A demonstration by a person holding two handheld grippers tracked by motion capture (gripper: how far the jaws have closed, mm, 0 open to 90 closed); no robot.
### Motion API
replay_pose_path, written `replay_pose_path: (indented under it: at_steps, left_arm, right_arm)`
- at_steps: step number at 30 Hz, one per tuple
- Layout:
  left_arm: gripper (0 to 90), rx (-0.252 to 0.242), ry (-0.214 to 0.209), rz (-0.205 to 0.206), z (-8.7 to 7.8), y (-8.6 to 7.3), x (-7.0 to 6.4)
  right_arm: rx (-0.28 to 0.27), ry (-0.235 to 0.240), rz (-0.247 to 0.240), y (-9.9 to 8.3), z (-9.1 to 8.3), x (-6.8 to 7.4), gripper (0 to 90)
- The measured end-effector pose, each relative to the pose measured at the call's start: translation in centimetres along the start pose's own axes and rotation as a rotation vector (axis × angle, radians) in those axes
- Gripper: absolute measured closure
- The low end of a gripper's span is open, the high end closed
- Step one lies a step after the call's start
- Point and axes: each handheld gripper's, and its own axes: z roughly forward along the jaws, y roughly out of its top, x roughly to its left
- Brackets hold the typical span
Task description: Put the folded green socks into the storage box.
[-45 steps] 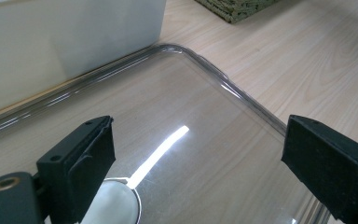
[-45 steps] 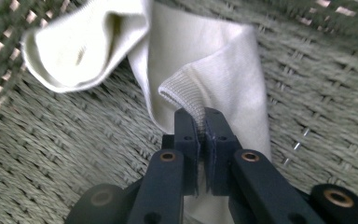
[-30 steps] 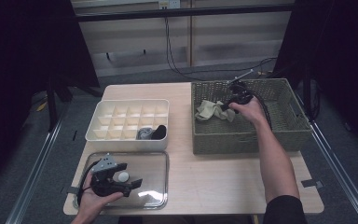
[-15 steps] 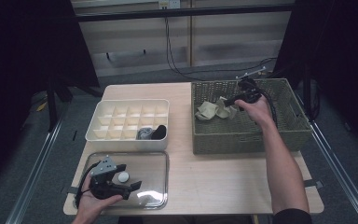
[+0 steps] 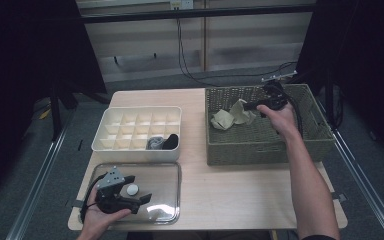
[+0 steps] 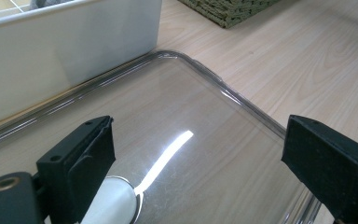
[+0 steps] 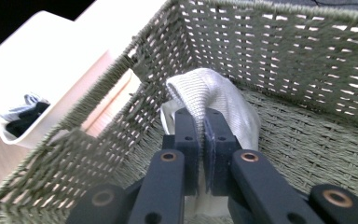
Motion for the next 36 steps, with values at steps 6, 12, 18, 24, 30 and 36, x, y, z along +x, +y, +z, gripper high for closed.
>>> replay_pose_path:
  at_steps: [6, 12, 18, 24, 30, 36]
  left_arm:
    - [8.9, -0.001, 0.003, -0.002, 0.0, 0.0, 0.0]
    - [8.9, -0.003, 0.001, -0.003, 0.1, 0.0, 0.0]
    - [8.9, -0.006, -0.001, -0.004, 0.1, 0.0, -0.1]
    - [8.7, -0.008, 0.002, 0.000, 0.1, 0.1, -0.1]
    - [8.7, -0.009, -0.004, 0.004, 0.3, 0.1, -0.2]
    - [8.7, -0.008, -0.008, 0.004, 0.4, 0.2, -0.2]
  right_arm:
    - [-0.049, 0.034, 0.005, -0.2, -0.8, 0.5, 86.2]
    - [-0.091, 0.066, 0.005, -0.4, -1.5, 1.1, 86.3]
    - [-0.131, 0.091, 0.001, -0.4, -2.6, 1.8, 86.3]
    - [-0.167, 0.122, 0.001, -0.6, -3.7, 2.5, 86.2]
    - [-0.180, 0.128, -0.016, -0.6, -4.5, 3.6, 86.3]
    - [-0.206, 0.133, -0.023, -0.7, -5.2, 4.3, 86.2]
